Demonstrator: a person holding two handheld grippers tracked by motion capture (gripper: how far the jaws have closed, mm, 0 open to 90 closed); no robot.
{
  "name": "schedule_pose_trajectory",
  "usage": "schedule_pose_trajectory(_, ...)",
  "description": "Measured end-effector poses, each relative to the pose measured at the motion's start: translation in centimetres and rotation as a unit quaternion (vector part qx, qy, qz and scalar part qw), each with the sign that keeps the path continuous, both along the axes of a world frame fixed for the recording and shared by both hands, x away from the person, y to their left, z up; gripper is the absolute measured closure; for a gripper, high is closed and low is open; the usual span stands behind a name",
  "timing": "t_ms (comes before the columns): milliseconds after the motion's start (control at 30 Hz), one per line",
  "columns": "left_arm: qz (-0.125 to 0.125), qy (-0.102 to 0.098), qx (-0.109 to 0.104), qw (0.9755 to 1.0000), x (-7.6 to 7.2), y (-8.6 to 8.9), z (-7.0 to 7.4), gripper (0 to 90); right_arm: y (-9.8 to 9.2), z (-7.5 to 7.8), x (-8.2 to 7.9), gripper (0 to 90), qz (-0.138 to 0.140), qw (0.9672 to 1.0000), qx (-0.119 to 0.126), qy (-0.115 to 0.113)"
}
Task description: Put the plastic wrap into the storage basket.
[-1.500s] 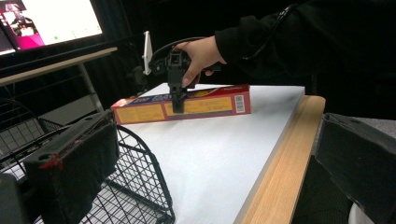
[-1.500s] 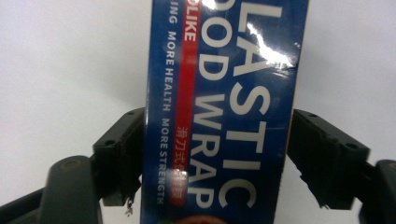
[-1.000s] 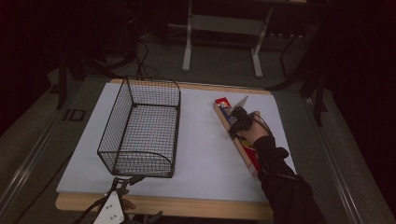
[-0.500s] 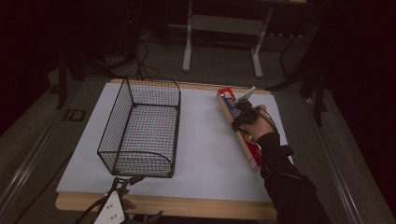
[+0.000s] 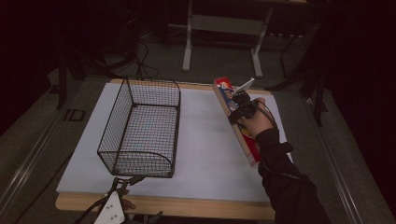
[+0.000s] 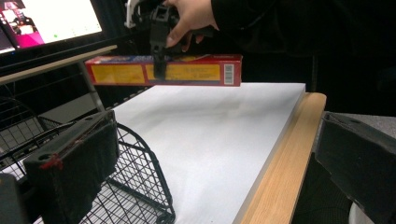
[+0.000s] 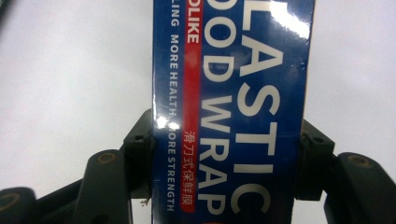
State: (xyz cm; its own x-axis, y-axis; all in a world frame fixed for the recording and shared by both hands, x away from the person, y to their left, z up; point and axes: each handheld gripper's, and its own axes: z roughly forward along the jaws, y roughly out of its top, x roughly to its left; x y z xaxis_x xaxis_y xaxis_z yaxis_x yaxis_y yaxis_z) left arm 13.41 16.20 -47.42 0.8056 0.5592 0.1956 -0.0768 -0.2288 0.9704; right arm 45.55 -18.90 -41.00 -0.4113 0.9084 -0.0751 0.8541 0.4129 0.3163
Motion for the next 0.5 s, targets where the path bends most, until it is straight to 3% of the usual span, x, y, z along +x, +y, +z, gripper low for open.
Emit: schedule_pose_trajectory(500,0.0,0.003,0.001,1.0,0.1,0.0,0.0,0.1,3.4,3.3,-1.4,39.4,0.026,0.9983,0.032,-0.042)
